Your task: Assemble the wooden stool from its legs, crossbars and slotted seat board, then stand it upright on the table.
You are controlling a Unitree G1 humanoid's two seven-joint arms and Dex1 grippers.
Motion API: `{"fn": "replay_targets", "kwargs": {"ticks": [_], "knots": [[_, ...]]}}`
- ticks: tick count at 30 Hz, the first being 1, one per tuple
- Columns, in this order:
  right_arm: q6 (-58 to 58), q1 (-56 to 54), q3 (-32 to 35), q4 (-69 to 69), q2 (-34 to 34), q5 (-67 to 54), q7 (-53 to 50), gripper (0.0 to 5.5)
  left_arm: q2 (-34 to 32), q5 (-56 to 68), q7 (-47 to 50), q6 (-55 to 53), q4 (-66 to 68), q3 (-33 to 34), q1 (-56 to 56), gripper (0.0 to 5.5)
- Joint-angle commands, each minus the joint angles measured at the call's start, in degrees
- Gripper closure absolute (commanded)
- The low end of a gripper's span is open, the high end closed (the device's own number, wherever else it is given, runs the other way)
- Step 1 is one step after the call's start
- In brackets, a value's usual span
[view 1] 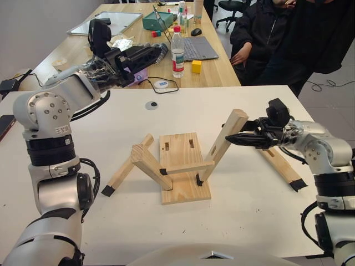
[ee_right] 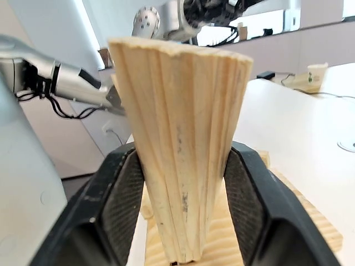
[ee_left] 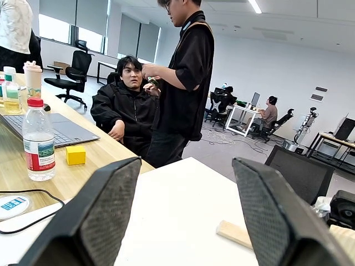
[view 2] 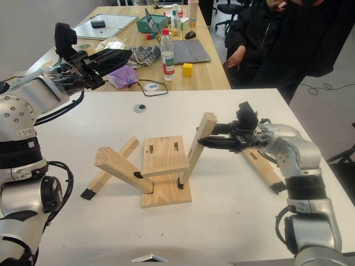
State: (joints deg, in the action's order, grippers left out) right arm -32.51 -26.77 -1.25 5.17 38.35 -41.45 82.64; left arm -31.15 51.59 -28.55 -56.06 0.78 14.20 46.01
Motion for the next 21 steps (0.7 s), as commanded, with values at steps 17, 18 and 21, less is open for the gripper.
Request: {"fn": "replay_targets", "kwargs": {"ticks": [17, 18, 21], "knots": [[3.53, 5.64, -12.37, -8.7, 8.47, 9.94, 2.14, 3.44, -4.97, 3.27, -6.06, -7.49, -15.55, -5.74, -3.71, 2.49], [4.18, 5.93, -12.72, -8.66, 8.77, 10.41, 2.3, 3.44, -5.49, 3.65, -6.76, -8.35, -16.48, -6.44, -3.57, 2.49], [6.32, 6.58, -13.85, -9.15, 9.6, 12.09, 2.62, 3.44, -7.33, 4.61, -9.01, -11.07, -19.32, -9.24, -3.04, 2.49]]}}
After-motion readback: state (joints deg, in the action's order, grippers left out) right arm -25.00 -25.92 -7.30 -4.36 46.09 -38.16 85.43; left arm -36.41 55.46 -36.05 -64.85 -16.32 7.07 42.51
